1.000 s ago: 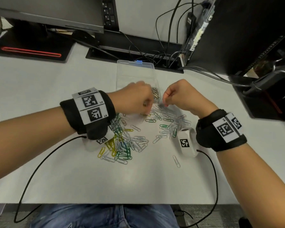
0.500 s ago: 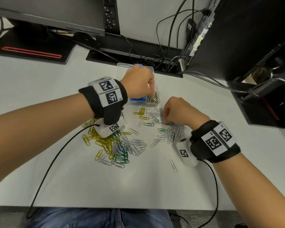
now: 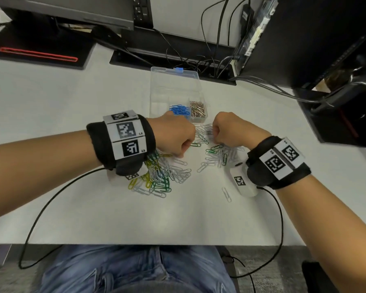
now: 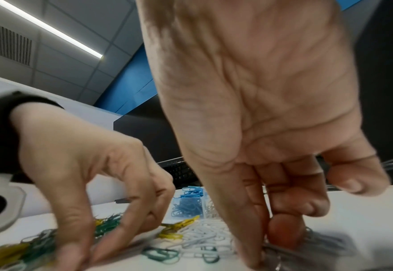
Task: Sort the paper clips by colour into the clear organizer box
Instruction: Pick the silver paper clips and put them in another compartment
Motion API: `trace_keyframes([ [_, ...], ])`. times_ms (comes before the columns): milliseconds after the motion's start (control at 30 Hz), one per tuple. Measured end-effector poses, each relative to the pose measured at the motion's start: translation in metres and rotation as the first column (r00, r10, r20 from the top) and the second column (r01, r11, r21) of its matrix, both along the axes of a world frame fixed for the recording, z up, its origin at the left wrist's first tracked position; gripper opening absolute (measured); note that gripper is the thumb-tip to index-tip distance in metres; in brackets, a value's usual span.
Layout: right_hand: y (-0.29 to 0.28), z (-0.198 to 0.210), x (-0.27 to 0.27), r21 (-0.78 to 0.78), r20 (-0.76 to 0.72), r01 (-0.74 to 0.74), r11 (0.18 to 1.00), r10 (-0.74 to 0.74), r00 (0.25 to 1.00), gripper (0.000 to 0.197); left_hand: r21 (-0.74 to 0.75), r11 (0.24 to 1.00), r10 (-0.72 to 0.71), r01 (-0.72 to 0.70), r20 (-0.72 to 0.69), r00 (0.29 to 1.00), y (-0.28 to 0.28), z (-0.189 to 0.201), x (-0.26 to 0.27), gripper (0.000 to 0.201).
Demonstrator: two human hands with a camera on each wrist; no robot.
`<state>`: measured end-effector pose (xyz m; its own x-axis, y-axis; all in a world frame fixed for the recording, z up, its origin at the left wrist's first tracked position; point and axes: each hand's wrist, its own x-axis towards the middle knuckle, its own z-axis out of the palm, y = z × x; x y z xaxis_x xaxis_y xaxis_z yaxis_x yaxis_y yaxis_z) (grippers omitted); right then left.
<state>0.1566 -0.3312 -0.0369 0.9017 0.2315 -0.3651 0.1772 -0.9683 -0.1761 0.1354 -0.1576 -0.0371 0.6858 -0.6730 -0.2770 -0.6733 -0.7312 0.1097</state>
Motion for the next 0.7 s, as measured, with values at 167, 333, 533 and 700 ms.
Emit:
trace_keyframes([
  [167, -0.010, 0.007, -0.002, 0.191, 0.039, 0.025, 0.981, -0.033, 0.999, 0.010, -0.140, 0.988, 0.063, -0.065, -0.019, 0.998, 0.010, 0.008, 0.002, 0.011],
  [333, -0.018, 0.007, 0.000, 0.346, 0.008, 0.064, 0.936, -0.071, 0.997, 0.018, -0.134, 0.991, -0.025, 0.003, -0.162, 0.986, 0.004, 0.004, -0.014, 0.013],
  [533, -0.018, 0.006, -0.004, 0.374, -0.010, 0.050, 0.926, -0.049, 0.999, 0.009, -0.057, 0.998, -0.039, 0.031, -0.153, 0.987, -0.004, 0.000, -0.022, 0.016],
  [700, -0.016, 0.010, 0.003, 0.480, 0.073, 0.087, 0.873, -0.139, 0.988, 0.007, -0.079, 0.997, -0.039, 0.028, -0.147, 0.988, -0.008, 0.002, -0.027, 0.011],
])
